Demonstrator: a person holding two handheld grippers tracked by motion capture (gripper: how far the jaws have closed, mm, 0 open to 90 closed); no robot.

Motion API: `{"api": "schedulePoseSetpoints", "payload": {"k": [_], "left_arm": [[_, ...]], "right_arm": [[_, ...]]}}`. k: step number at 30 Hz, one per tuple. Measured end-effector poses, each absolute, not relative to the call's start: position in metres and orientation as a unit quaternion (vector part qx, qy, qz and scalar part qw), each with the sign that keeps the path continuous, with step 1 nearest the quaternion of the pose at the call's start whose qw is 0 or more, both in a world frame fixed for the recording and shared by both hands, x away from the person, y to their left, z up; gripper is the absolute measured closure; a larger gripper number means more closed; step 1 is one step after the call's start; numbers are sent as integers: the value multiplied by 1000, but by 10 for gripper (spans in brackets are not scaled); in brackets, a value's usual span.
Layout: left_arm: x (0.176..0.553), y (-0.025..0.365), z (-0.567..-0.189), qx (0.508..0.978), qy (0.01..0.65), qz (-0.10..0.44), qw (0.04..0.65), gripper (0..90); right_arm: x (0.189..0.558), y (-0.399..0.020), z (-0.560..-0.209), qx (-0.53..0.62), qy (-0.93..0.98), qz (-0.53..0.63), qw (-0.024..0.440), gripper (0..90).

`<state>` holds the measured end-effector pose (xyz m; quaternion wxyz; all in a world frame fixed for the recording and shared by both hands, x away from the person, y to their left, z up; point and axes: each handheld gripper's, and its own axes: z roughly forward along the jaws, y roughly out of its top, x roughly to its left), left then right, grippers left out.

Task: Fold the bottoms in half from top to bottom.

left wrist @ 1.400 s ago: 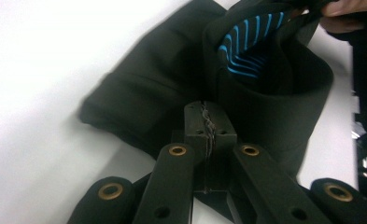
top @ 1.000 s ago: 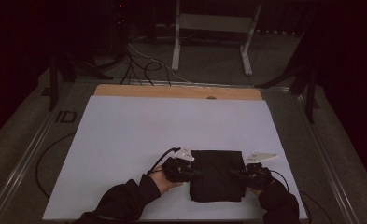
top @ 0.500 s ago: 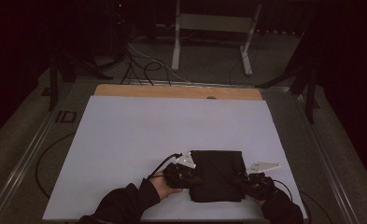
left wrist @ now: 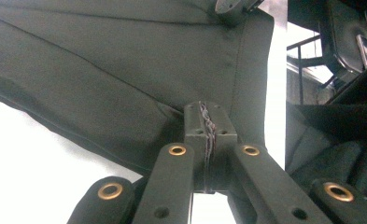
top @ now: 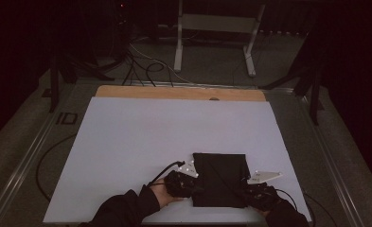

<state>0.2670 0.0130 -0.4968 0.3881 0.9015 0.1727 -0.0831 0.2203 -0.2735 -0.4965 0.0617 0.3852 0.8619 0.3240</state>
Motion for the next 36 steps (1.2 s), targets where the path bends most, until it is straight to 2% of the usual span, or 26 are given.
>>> {"api": "schedulePoseSetpoints", "payload": {"k": [14, 19, 21, 29, 30, 31, 36], "left_arm": [[266, 12, -498, 902, 169, -86, 387, 869], [265, 12, -497, 897, 168, -90, 399, 767], [265, 12, -497, 893, 170, -93, 406, 667], [270, 16, -489, 878, 188, -90, 431, 423], [270, 16, -489, 878, 188, -90, 431, 396], [271, 17, -486, 875, 192, -91, 435, 364], [272, 18, -483, 879, 189, -92, 429, 131]], "right_arm": [[220, -283, -500, 410, 861, 292, 77, 898], [221, -284, -500, 418, 859, 285, 82, 892], [221, -285, -500, 418, 856, 293, 83, 843], [221, -281, -490, 411, 843, 338, 82, 501], [221, -281, -490, 411, 843, 338, 82, 501], [222, -279, -489, 406, 844, 342, 82, 448], [222, -277, -484, 399, 840, 357, 89, 293]]}}
